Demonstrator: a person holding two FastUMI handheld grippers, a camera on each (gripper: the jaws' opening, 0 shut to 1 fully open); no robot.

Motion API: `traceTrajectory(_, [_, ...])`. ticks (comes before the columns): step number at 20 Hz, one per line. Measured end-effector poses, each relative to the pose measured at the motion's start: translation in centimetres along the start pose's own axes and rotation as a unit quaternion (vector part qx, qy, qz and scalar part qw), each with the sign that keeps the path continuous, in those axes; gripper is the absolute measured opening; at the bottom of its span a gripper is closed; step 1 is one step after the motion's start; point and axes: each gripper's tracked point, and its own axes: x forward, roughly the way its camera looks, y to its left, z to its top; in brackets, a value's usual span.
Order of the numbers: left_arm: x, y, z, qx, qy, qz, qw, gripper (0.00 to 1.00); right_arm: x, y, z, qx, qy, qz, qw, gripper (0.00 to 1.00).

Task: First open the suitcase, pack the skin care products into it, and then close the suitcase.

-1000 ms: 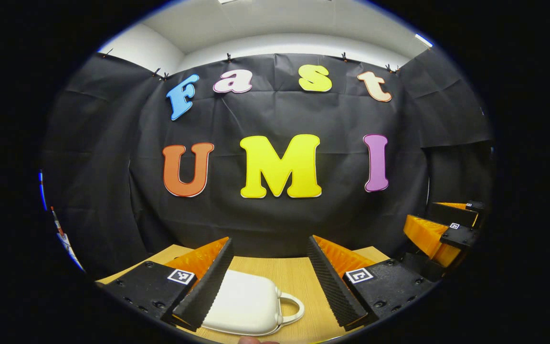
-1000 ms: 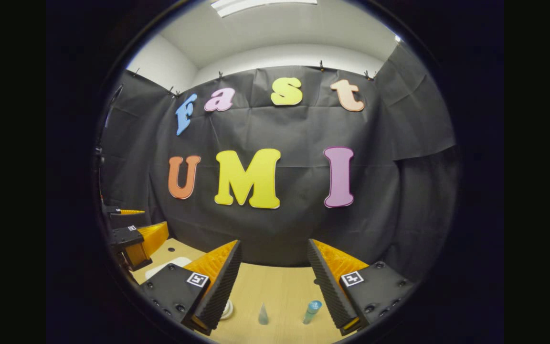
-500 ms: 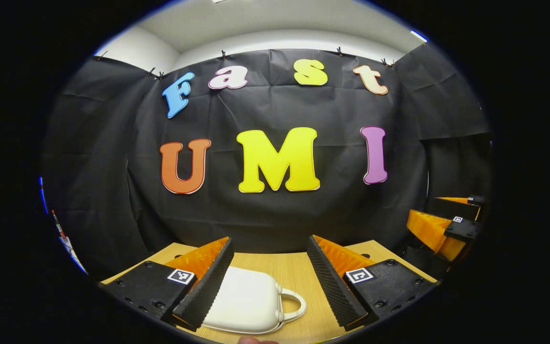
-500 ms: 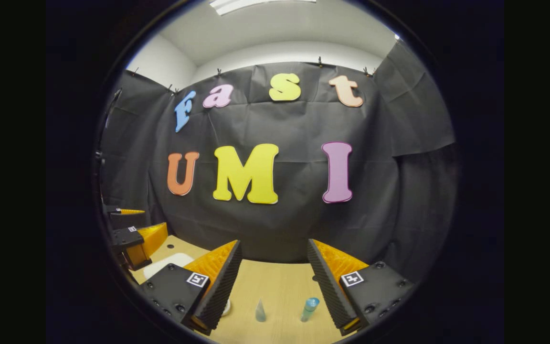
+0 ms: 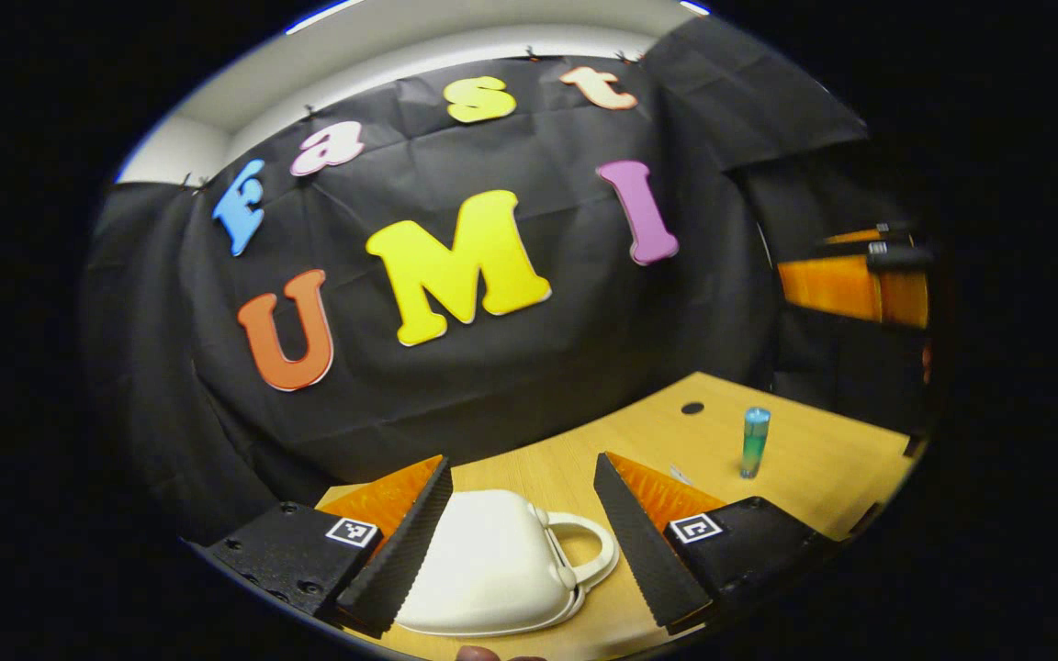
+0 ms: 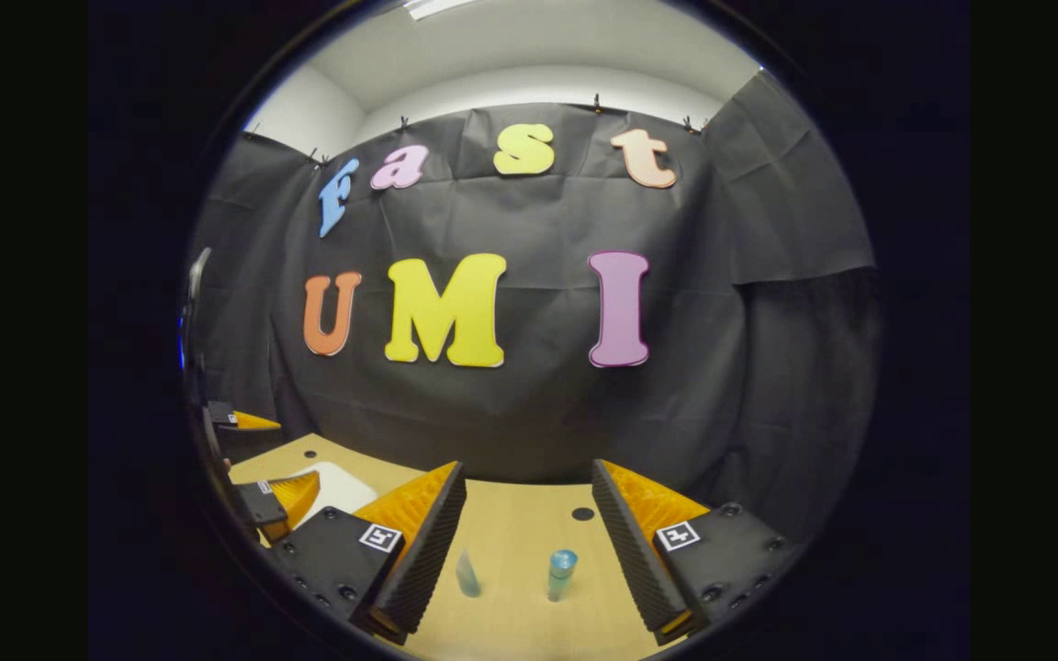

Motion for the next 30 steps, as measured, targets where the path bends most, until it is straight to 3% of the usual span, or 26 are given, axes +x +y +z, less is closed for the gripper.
traceTrajectory(4, [1.8,-3.5,-5.1,0.086,0.066,-0.041,0.993,0.99,-0.4,-3.9,-0.6,0.005,0.01,-0.037,0.999,0.82])
traceTrajectory(8, [3.6,-5.8,-10.0,0.174,0.123,-0.067,0.975,0.98,-1.2,-6.4,-1.4,0.008,0.019,-0.064,0.998,0.82])
traceTrajectory(12, [4.6,-6.6,-13.7,0.241,0.171,-0.062,0.953,0.97,-1.6,-7.9,-2.0,0.014,0.027,-0.08,0.996,0.81])
traceTrajectory(15, [5.9,-7.3,-15.9,0.265,0.201,-0.078,0.94,0.95,-1.7,-9.1,-2.3,0.015,0.03,-0.094,0.995,0.81])
traceTrajectory(21, [7.5,-8.9,-18.2,0.294,0.265,-0.107,0.912,0.69,-2.5,-10.8,-3.2,0.021,0.04,-0.119,0.992,0.82])
traceTrajectory(30, [8.0,-7.8,-18.3,0.29,0.293,-0.11,0.905,0.37,-2.9,-11.4,-4.1,0.037,0.046,-0.132,0.989,0.82])
